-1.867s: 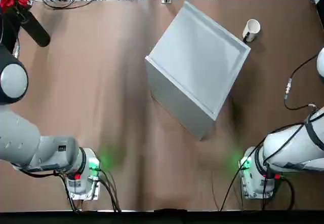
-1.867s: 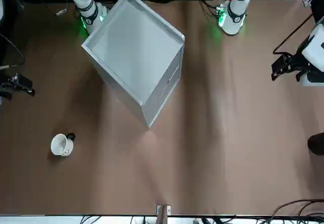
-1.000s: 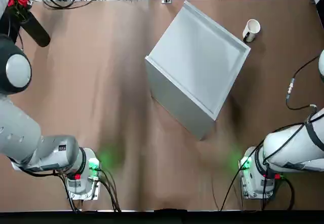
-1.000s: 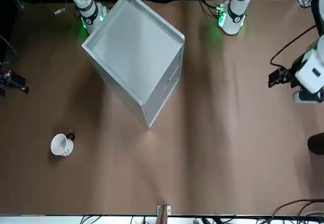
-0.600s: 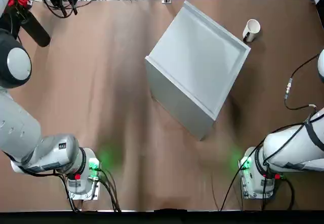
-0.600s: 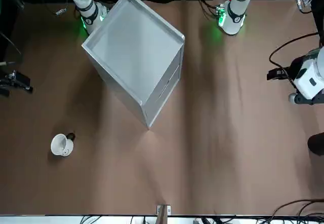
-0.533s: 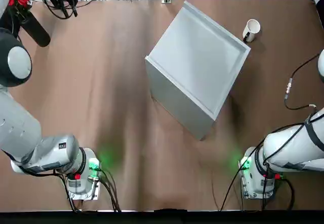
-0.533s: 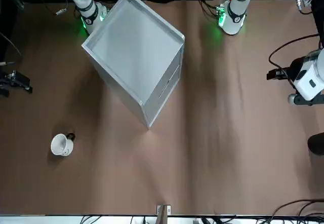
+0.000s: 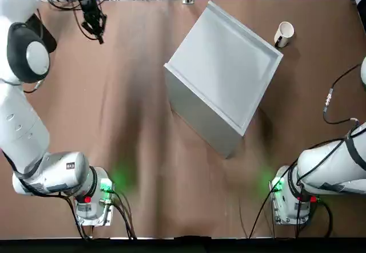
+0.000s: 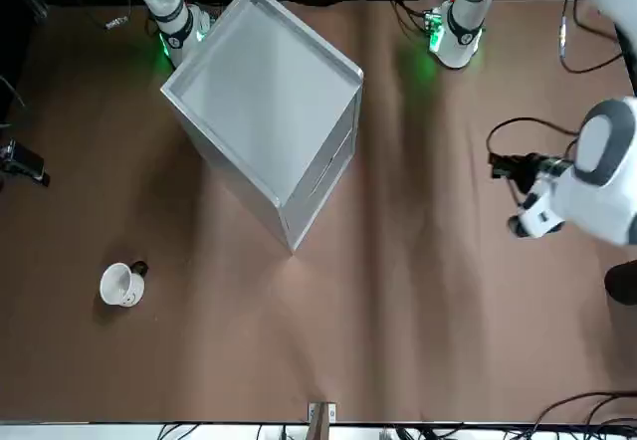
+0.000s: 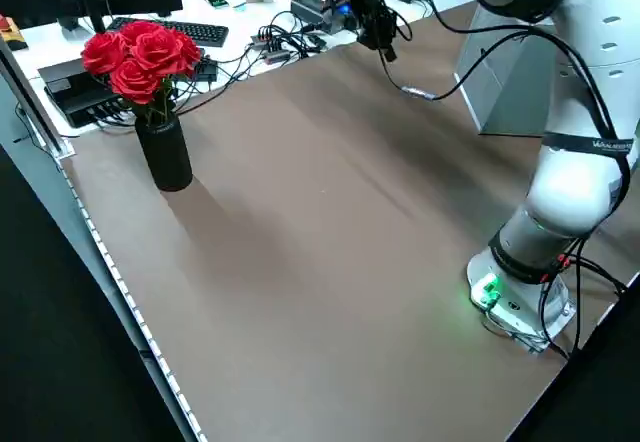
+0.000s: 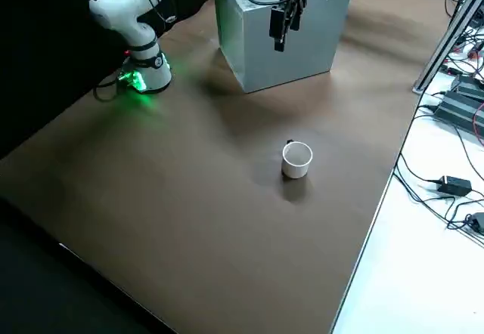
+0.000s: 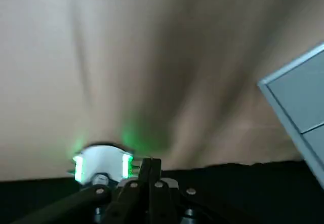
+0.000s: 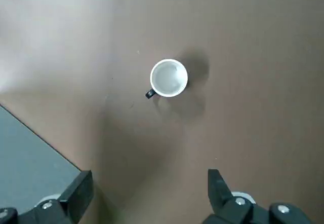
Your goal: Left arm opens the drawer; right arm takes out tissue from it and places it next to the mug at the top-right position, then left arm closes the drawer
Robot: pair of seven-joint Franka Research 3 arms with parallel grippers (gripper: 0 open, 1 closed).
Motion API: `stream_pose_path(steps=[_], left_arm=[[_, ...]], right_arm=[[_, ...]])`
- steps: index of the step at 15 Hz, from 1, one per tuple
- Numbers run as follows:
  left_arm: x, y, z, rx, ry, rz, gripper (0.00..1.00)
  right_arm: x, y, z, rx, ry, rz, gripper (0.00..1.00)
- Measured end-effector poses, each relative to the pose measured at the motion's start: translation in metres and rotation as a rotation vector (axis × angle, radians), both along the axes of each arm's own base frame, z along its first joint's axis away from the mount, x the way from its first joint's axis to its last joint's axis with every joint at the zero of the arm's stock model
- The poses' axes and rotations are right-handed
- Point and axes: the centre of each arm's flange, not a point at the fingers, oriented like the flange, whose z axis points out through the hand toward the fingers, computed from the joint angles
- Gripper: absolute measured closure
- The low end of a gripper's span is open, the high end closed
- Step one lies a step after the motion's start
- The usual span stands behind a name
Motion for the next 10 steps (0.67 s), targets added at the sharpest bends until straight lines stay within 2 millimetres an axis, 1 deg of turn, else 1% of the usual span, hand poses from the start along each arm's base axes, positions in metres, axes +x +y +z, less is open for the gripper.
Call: stream_pose_path(steps=[3, 5, 8, 10], left_arm=[[0.001, -0.041, -0.040, -0.075, 0.125, 0.087, 0.99], [0.001, -0.064, -0.064, -0.147, 0.211, 0.151, 0.99], [0.007, -0.102, -0.092, -0.227, 0.285, 0.259, 0.99], [0.011, -0.137, -0.105, -0.263, 0.306, 0.344, 0.99]], right_arm=[[0.000, -0.005, -0.001, -0.001, -0.003, -0.009, 0.00], [0.000, -0.012, -0.001, -0.002, -0.007, -0.019, 0.00], [0.000, -0.024, 0.001, -0.004, -0.025, -0.038, 0.00], [0.000, -0.025, 0.001, -0.005, -0.031, -0.040, 0.00]])
